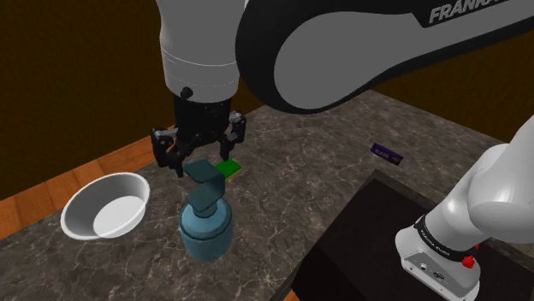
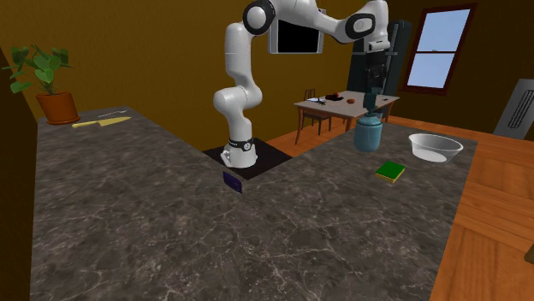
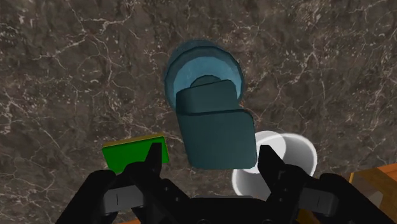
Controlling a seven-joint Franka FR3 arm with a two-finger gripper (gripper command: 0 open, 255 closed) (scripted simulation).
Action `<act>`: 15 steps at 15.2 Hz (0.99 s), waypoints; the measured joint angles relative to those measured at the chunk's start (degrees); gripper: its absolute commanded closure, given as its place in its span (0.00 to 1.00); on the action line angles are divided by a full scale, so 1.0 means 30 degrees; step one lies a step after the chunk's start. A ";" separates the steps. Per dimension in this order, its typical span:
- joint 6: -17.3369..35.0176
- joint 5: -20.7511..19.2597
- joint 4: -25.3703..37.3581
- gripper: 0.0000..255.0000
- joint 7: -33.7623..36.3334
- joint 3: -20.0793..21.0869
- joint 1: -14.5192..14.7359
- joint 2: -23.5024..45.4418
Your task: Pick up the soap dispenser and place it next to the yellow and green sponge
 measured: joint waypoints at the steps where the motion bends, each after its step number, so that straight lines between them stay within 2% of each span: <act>1: 0.0002 0.0002 -0.0001 0.00 -0.0001 0.0000 -0.0001 -0.0003; 4: 0.0003 0.0003 -0.0002 0.00 -0.0002 0.0000 -0.0001 -0.0005; 9: -0.1985 0.0654 0.1490 0.00 -0.0431 -0.0032 -0.0107 -0.0766; 15: -0.2226 0.0663 0.1709 0.00 -0.0442 -0.0028 -0.0103 -0.0763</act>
